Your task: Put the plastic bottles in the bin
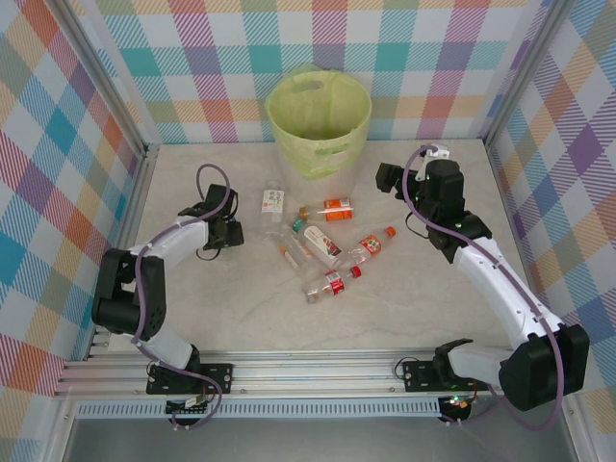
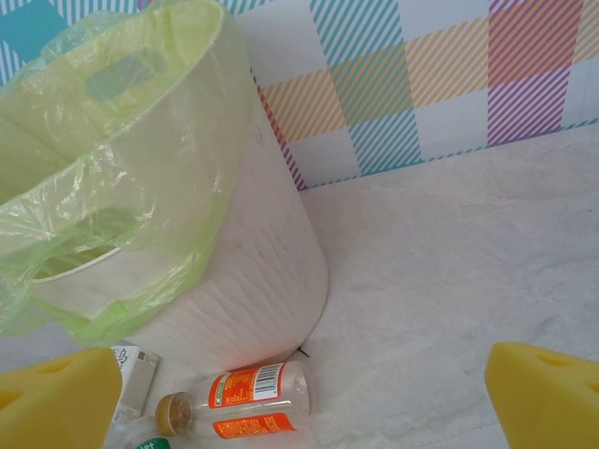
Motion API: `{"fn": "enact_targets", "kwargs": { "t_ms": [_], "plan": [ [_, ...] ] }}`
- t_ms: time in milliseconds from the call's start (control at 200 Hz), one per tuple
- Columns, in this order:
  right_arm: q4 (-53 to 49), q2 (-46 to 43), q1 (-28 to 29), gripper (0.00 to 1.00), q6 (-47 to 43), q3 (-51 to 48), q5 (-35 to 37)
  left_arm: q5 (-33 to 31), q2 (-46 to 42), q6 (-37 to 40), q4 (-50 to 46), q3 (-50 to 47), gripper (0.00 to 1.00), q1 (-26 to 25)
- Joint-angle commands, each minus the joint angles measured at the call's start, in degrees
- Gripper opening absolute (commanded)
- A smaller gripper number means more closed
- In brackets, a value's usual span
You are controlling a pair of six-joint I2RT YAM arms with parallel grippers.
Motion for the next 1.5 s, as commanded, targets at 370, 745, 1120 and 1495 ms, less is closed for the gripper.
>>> {"fn": "enact_targets", "kwargs": {
  "t_ms": [370, 745, 1120, 1495],
  "plan": [
    [-0.1, 2.2, 0.3, 1.0, 3.0, 3.2, -2.0, -17.4, 1.7, 3.2, -9.2, 32.8, 0.34, -14.9],
    [-0.5, 1.0, 0.3, 1.0, 3.4, 3.0, -2.4, 0.2, 9.0, 6.2, 0.7, 52.7, 0.29, -15.0],
    [-1.9, -1.6, 0.3, 1.0, 3.1, 2.2, -2.5, 3.9, 26.2, 7.7, -9.5, 77.5, 0.67, -14.9],
    [-2.0, -2.5, 0.2, 1.0, 3.0, 1.7, -1.9, 7.1, 41.0, 8.2, -24.8, 107.7, 0.92, -14.9]
  ]
}}
